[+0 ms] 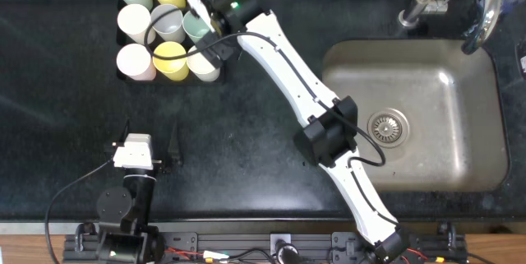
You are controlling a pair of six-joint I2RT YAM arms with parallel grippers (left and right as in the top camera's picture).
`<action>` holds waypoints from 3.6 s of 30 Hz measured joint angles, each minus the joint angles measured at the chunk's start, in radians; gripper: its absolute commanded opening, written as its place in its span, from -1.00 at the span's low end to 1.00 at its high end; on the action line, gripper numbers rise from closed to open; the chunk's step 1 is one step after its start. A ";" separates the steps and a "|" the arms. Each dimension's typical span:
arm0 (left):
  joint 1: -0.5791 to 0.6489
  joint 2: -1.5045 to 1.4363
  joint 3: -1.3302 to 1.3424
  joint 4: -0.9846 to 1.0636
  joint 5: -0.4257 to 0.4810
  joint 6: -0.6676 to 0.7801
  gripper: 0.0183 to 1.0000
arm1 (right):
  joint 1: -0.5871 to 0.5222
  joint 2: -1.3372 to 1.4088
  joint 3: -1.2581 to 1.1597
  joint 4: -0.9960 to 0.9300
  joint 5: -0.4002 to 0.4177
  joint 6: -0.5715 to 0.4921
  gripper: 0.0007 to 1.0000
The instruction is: Store Cups
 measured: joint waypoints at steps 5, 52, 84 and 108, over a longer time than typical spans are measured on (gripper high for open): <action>0.000 0.000 0.000 0.000 0.000 0.000 1.00 | -0.046 -0.118 0.076 -0.122 0.021 0.127 1.00; 0.000 -0.004 -0.001 0.001 0.000 0.000 1.00 | -0.521 -1.884 -2.592 1.722 0.098 0.199 1.00; 0.000 -0.004 -0.001 0.001 0.000 0.000 1.00 | -0.645 -2.541 -2.699 1.274 0.095 0.195 0.99; 0.000 -0.004 -0.001 0.001 0.000 0.000 1.00 | -0.646 -2.541 -2.699 1.274 0.096 0.196 1.00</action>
